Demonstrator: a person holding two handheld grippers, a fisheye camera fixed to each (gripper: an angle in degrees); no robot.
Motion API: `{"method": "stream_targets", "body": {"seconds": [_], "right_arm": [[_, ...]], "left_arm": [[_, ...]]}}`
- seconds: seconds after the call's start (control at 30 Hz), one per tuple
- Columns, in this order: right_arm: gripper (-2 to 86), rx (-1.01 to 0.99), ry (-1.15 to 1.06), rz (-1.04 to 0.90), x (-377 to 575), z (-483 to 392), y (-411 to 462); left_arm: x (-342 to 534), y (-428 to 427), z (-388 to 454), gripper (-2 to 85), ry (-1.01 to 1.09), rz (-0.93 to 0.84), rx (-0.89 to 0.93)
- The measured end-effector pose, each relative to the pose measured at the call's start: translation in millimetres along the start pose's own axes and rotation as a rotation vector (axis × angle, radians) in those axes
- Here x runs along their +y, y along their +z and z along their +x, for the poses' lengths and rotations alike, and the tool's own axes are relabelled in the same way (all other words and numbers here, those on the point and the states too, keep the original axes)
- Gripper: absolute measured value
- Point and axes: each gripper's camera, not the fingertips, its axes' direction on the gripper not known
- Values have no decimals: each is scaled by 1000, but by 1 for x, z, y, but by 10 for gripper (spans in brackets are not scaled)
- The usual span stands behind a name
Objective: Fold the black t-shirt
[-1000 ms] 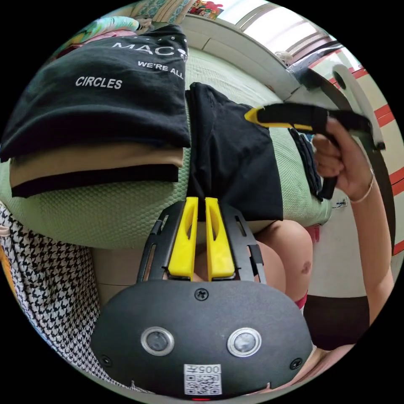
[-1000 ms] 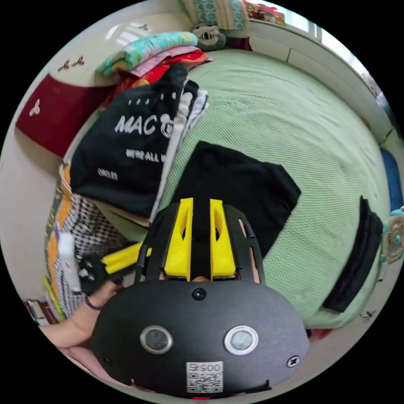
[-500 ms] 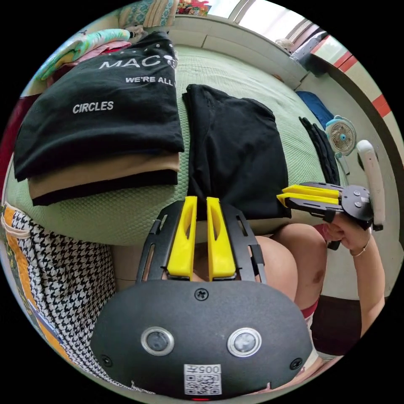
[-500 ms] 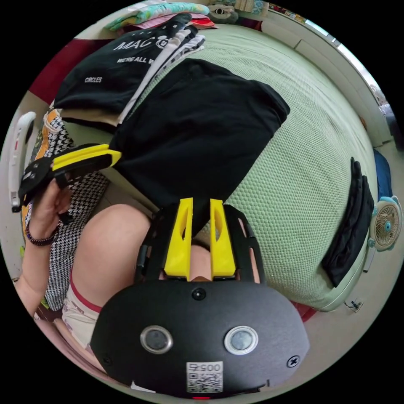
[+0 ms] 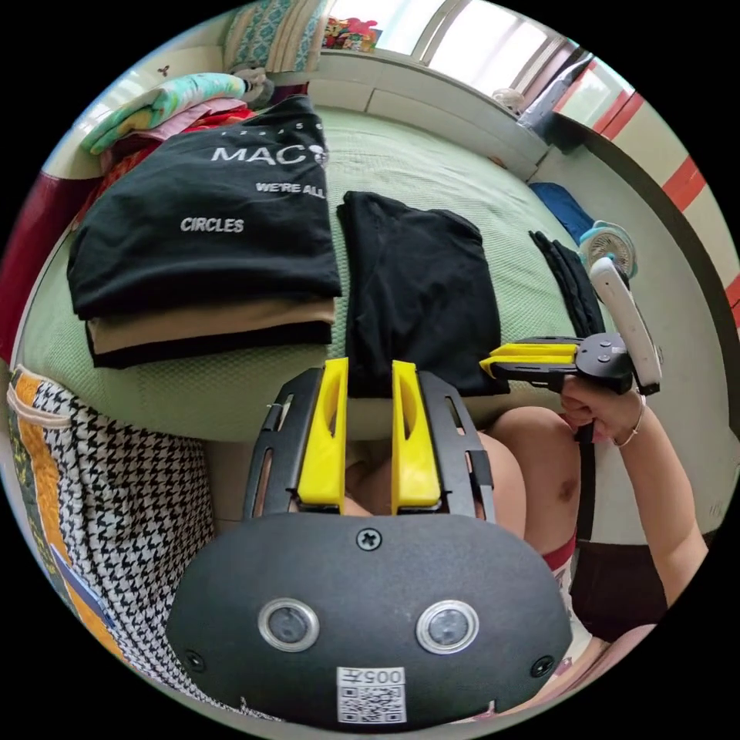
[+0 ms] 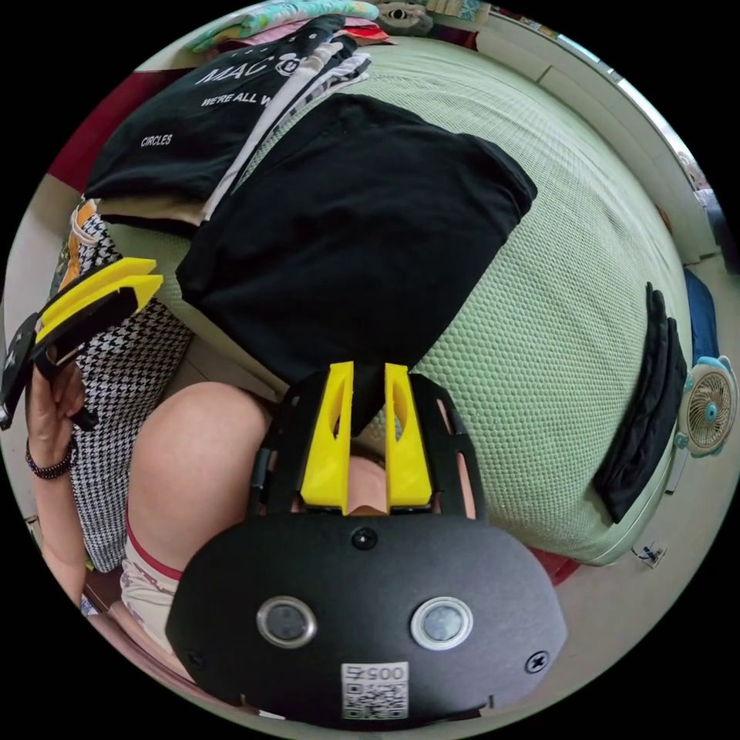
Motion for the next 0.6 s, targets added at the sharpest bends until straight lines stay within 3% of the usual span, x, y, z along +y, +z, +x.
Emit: {"method": "stream_targets", "body": {"seconds": [0.23, 0.6], "right_arm": [[71, -51, 18, -1, -5, -2, 1], [72, -46, -3, -3, -4, -7, 1]], "left_arm": [[-14, 24, 8, 120, 18, -48, -26], [-8, 54, 24, 81, 38, -135, -158]]}}
